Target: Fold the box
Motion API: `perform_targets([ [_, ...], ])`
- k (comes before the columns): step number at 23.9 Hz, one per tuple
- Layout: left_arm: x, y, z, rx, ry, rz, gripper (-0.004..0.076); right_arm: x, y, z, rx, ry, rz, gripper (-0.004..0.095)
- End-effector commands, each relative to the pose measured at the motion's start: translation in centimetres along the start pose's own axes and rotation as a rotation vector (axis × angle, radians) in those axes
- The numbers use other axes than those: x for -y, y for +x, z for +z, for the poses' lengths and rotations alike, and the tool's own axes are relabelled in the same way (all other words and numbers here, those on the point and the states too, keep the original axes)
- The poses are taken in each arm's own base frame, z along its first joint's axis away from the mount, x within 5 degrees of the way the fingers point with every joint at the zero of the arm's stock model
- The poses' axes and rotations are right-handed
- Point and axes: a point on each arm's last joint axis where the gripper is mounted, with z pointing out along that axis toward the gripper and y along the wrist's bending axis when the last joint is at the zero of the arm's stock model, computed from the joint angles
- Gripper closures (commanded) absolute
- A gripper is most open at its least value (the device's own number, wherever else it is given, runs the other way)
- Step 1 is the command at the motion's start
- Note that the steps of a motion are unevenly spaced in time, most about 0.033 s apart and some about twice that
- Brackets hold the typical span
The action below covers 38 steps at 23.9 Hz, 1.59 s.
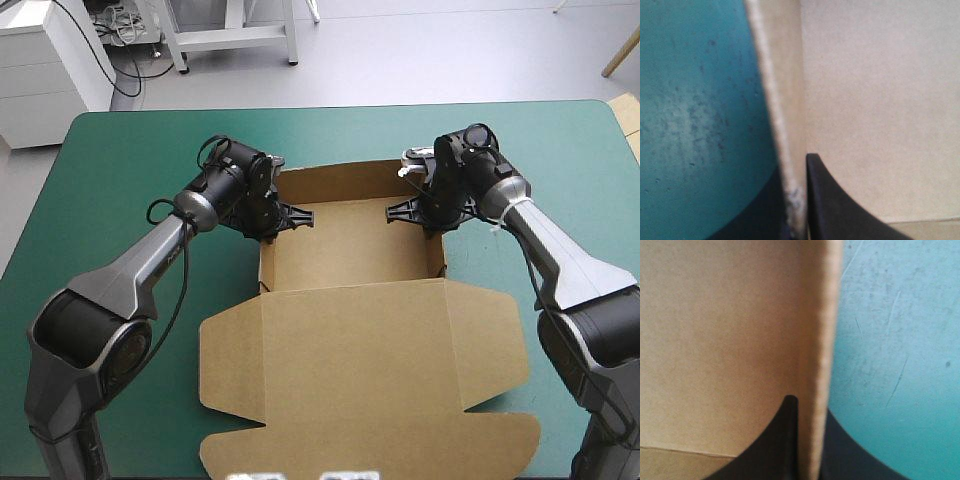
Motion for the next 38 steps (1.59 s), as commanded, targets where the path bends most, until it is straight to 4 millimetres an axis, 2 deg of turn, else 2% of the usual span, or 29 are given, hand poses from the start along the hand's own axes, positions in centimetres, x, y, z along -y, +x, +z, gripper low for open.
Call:
perform_targets([
  [1,-0.2,0.2,-1.9,-0.011,0.05,-0.002,0.0731,-0.7,-0.5,-2.5,0.105,-0.066,-0.018,0.0924],
  [7,-1.2,-0.3,-1.7,-0.005,0.046,-0.029,0.0731,-0.4,-0.6,-2.1,0.105,-0.027,-0.032,0.0918],
  [10,-1.3,-0.4,-1.7,0.008,0.049,-0.011,0.0731,-0.4,-0.6,-2.1,0.102,-0.031,-0.048,0.0828],
  [12,-1.1,-0.5,-1.8,0.02,0.064,-0.011,0.0731,-0.4,-0.6,-2.1,0.102,-0.031,-0.048,0.0685],
  [17,-0.8,-0.6,-1.8,0.026,0.097,0.046,0.0701,-0.4,-0.6,-2.1,0.102,-0.031,-0.056,0.0165],
  [18,-0.8,-0.6,-1.8,0.026,0.097,0.055,0.067,-0.4,-0.6,-2.1,0.102,-0.031,-0.056,0.0065],
  [19,-0.8,-0.6,-1.8,0.027,0.097,0.067,0.0602,-0.4,-0.6,-2.1,0.102,-0.031,-0.058,-0.0035],
  [23,-0.8,-0.6,-1.8,0.03,0.097,0.098,0.0246,-0.4,-0.6,-2.1,0.103,-0.025,-0.062,-0.0031],
  [24,-0.9,-0.6,-1.8,0.029,0.09,0.1,0.0202,-0.4,-0.6,-2.1,0.107,-0.026,-0.062,-0.0031],
  [27,-1.1,-0.7,-2.2,0.028,0.089,0.095,0.0212,-0.4,-0.9,-2.4,0.133,-0.03,-0.062,-0.0031],
  [29,-1.3,-1.6,-3.6,0.089,0.072,0.112,0.0213,-0.5,-1.3,-3.3,0.167,-0.035,-0.066,-0.0031],
  [31,-1.2,-2.5,-6.4,0.162,0.079,0.121,0.0213,-0.6,-1.9,-5.1,0.213,-0.042,-0.074,-0.0031],
  [33,-1.0,-3.3,-11.2,0.318,0.115,0.163,0.0213,-0.8,-2.3,-8.6,0.318,-0.07,-0.074,-0.0021],
  [36,-1.3,-3.1,-15.0,0.433,0.125,0.208,0.0213,-0.5,-1.5,-11.7,0.393,-0.07,-0.076,-0.0021],
  [38,-1.9,-2.0,-18.1,0.509,0.125,0.222,0.0213,0.0,0.0,-14.0,0.438,-0.053,-0.082,-0.0021],
])
